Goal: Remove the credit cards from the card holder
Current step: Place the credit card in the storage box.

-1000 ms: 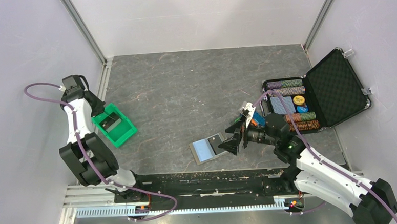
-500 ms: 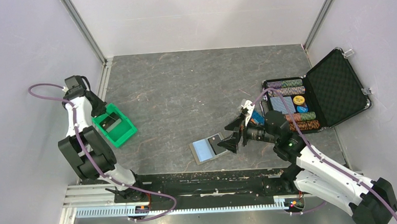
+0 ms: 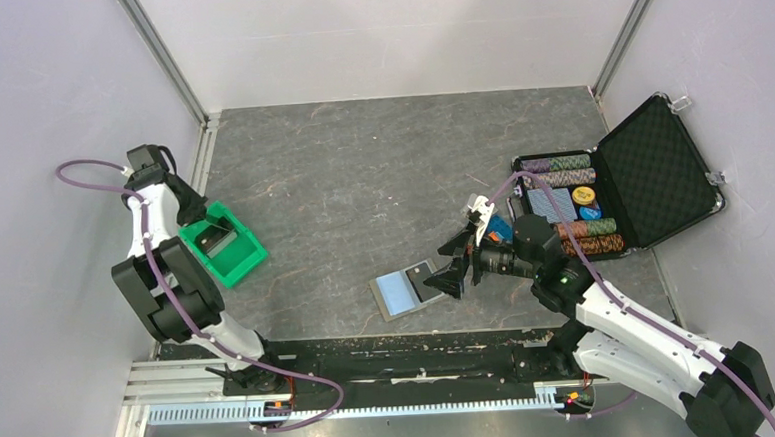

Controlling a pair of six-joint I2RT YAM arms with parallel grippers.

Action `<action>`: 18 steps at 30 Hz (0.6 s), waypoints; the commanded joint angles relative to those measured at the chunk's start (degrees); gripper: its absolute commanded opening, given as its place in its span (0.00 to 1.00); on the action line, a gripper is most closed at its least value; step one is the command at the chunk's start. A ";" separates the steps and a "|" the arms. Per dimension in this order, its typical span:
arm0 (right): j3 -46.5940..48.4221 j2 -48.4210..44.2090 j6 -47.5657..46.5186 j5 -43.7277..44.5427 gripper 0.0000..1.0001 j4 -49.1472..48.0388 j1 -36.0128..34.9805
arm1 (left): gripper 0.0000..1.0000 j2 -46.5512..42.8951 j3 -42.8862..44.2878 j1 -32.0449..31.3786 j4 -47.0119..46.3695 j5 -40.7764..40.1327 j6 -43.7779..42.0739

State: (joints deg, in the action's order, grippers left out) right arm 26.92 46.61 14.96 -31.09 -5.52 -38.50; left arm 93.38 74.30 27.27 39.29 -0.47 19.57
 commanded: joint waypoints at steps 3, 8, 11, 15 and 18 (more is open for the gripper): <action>1.13 -0.37 0.91 -0.45 0.98 -3.26 0.09 | 0.16 0.84 4.28 0.24 0.49 -3.86 -2.69; 1.12 -0.72 0.72 -1.23 0.98 -2.99 0.10 | 0.26 2.12 6.79 0.22 1.85 -5.72 -2.66; 1.12 -0.73 0.76 -1.52 0.98 -2.77 0.05 | 0.32 2.27 8.02 0.16 2.46 -4.98 -2.20; 0.52 -0.64 2.85 -0.18 0.98 -2.06 0.08 | 0.40 0.91 8.91 0.16 2.45 -5.24 -0.22; -0.02 -0.73 4.50 1.77 0.98 -0.83 0.07 | 0.41 -0.18 9.52 0.07 2.37 -1.67 2.50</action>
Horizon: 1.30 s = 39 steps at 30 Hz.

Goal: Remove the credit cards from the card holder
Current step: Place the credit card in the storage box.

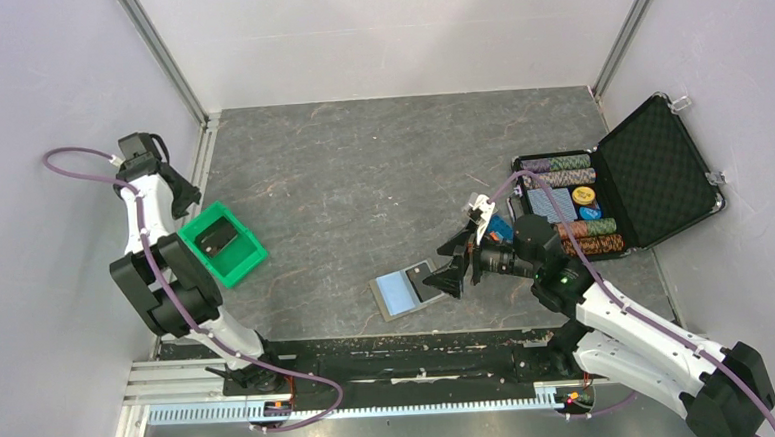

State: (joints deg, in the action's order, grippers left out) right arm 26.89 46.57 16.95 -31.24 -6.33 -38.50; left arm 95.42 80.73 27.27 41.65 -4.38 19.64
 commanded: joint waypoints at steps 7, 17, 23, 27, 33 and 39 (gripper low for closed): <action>-0.74 -0.25 7.73 3.91 0.98 1.25 0.09 | 0.40 -7.55 -0.53 -3.49 1.74 9.22 5.86; 1.16 -0.56 8.45 4.16 0.98 1.91 0.08 | 0.13 -14.01 -20.62 -4.16 -6.94 4.60 9.17; 0.85 -1.88 11.43 4.86 0.98 -0.87 0.10 | 0.03 -9.56 -19.99 -4.18 -7.08 2.17 7.41; 1.44 -2.02 11.96 5.40 0.98 -2.10 0.14 | 0.02 -7.07 -19.32 -4.16 -7.20 -0.51 6.94; 2.76 -1.72 11.57 4.53 0.98 -2.46 0.05 | 0.02 -5.67 -20.61 -4.15 -9.40 -3.06 7.29; 3.08 -2.05 11.35 4.51 0.98 -2.46 0.11 | 0.02 -3.23 -19.55 -4.15 -9.74 -2.65 6.98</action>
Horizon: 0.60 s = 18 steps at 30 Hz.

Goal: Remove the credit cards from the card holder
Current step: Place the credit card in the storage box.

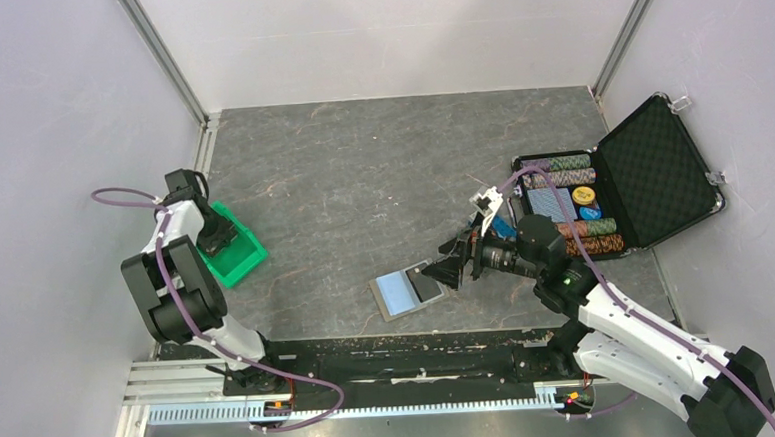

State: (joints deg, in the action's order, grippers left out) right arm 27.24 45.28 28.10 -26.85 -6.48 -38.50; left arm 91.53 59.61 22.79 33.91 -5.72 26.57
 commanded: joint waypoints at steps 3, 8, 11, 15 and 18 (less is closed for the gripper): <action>2.23 -0.83 0.44 0.47 0.98 -2.53 0.09 | 0.02 0.06 1.06 0.33 -2.09 -2.46 0.10; 2.59 -0.30 0.22 0.30 0.98 -2.92 0.05 | 0.03 1.66 1.16 0.33 -3.18 -3.14 0.50; 3.05 -0.53 0.23 0.31 0.98 -2.95 0.08 | 0.04 3.52 1.94 0.31 -2.88 -3.39 0.64; 3.19 -0.99 -0.02 0.77 0.98 -2.92 0.07 | 0.04 3.16 2.30 0.33 -3.31 -4.08 0.32; 2.99 -0.98 -0.02 1.10 0.98 -2.99 0.09 | 0.05 2.86 2.81 0.32 -3.57 -4.62 -0.03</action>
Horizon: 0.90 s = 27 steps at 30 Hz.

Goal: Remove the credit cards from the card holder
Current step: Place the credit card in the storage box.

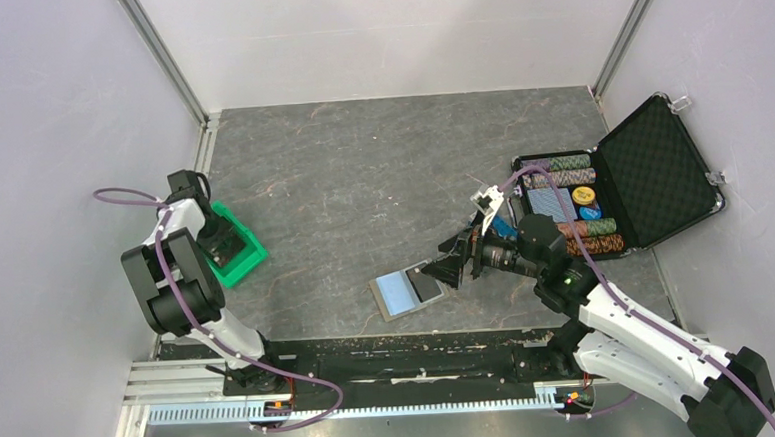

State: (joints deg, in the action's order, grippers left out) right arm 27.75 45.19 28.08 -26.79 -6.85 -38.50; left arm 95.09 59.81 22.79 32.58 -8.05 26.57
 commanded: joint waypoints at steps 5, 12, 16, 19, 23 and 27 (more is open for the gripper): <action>1.98 -0.70 0.32 1.02 0.98 -2.63 0.09 | 0.05 -0.72 3.68 0.33 -2.34 -2.85 -0.44; 2.05 -0.59 0.14 1.63 0.98 -2.60 0.07 | 0.07 -1.09 4.42 0.27 -2.88 -2.29 -0.47; 1.97 0.13 0.19 1.60 0.98 -2.95 0.07 | 0.08 -3.15 3.95 0.08 -2.66 -1.29 0.60; 1.42 0.95 0.40 2.39 0.98 -2.93 0.05 | 0.11 -6.33 4.08 -0.10 -1.08 0.91 1.59; -0.17 2.57 0.20 5.47 0.95 -1.38 0.09 | 0.15 -12.75 3.59 -1.44 1.09 6.23 1.82; -1.63 5.15 0.79 5.38 0.86 -1.33 -0.04 | 0.19 -19.86 2.57 -4.07 3.23 13.98 0.81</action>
State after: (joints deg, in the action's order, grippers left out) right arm 27.46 48.47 28.12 -23.00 -7.25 -38.50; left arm 82.52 62.15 21.23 33.67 -2.70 27.03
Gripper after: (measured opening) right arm 0.900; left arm 0.171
